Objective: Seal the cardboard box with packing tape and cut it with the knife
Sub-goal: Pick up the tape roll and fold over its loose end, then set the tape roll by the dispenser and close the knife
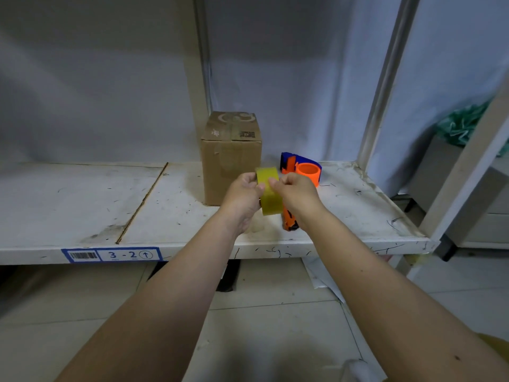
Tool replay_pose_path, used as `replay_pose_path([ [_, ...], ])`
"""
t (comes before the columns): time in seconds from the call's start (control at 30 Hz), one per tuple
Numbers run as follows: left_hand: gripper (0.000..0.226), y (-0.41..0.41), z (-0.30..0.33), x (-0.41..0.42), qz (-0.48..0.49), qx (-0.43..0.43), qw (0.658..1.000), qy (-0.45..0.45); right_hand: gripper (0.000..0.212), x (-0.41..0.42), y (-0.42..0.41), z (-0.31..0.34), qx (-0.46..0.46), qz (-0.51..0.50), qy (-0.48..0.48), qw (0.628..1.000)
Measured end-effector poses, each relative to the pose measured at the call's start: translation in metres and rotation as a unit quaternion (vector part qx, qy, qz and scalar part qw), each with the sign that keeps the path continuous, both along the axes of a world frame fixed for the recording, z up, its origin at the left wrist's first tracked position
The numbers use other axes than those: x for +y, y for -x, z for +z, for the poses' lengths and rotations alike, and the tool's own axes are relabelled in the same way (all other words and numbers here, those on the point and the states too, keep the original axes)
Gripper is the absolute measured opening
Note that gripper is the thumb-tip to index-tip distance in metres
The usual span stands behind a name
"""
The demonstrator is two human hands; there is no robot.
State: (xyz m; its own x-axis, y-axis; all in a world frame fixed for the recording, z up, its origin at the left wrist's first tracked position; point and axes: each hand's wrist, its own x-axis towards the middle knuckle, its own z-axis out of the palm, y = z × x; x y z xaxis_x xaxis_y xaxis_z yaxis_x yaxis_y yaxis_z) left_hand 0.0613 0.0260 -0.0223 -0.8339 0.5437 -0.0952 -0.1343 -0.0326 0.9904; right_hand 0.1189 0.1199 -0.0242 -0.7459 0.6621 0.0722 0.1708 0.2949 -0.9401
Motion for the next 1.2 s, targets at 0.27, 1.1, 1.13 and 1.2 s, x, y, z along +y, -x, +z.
replay_pose_path([
  [0.27, 0.013, 0.007, -0.018, 0.075, -0.052, 0.038, 0.982, 0.179, 0.021, 0.08, -0.005, -0.011, -0.204, -0.127, -0.321, 0.916],
  [1.1, 0.03, 0.07, -0.067, 0.21, -0.078, 0.301, 0.865, 0.393, 0.031, 0.228, 0.078, -0.081, -0.3, -0.156, -0.363, 0.868],
  [1.13, 0.028, 0.071, -0.067, 0.208, -0.078, 0.303, 0.865, 0.392, 0.03, 0.227, 0.078, -0.081, -0.304, -0.154, -0.36, 0.869],
  [1.2, 0.029, 0.072, -0.065, 0.203, -0.079, 0.303, 0.865, 0.393, 0.032, 0.225, 0.076, -0.079, -0.309, -0.15, -0.352, 0.871],
])
